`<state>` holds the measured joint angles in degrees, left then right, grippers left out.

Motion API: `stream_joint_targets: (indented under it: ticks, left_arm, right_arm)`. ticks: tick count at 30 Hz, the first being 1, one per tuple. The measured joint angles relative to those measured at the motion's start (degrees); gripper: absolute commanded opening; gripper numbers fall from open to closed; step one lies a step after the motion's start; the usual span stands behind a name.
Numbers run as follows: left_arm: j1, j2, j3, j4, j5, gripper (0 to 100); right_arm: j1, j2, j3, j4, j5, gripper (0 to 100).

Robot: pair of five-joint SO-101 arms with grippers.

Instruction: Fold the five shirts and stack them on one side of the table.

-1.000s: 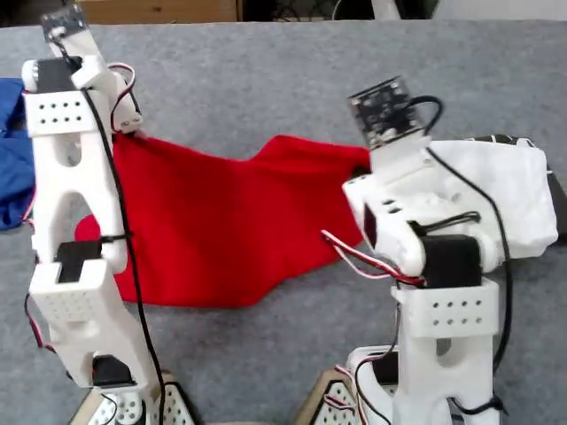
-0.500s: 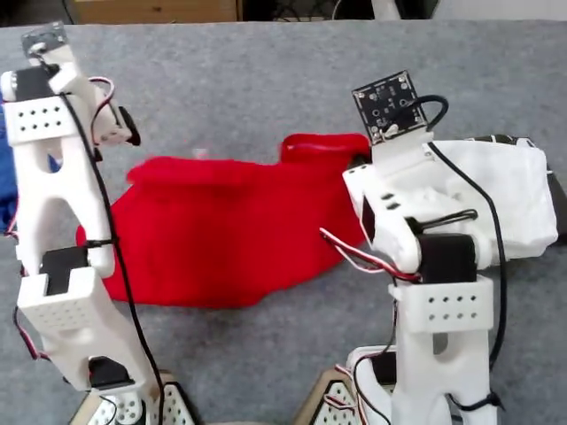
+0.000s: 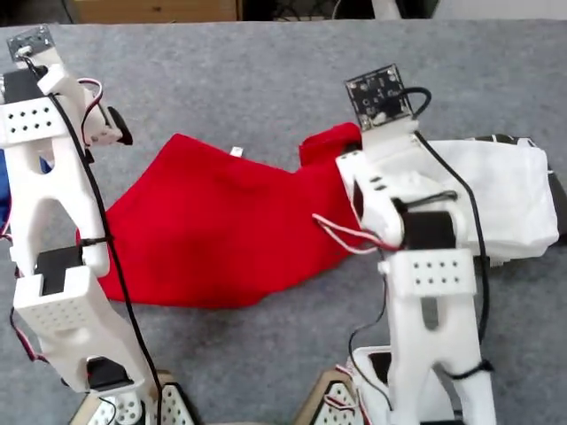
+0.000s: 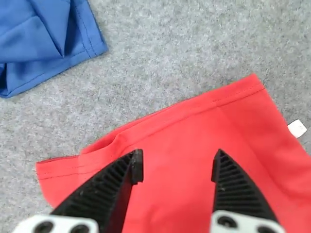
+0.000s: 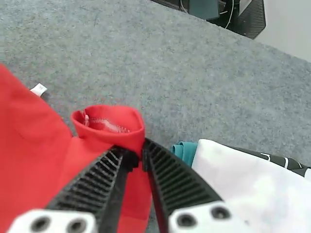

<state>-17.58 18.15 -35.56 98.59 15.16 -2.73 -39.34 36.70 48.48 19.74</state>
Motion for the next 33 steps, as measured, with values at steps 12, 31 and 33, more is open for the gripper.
stream_joint_targets:
  ticks: [12, 31, 33]
  left_arm:
    - [0.0, 5.5, 2.2, -4.3, 0.0, 25]
    - [1.1, 15.8, 2.2, -19.3, 6.9, 25]
    - [2.7, 18.2, 2.2, -19.8, 8.6, 25]
  right_arm:
    - [0.0, 12.5, 0.0, -12.5, -3.8, 1.3]
    - [-5.3, 39.2, 0.4, -31.5, -9.1, 1.2]
    - [-5.3, 40.4, 0.4, -31.6, -9.1, 1.2]
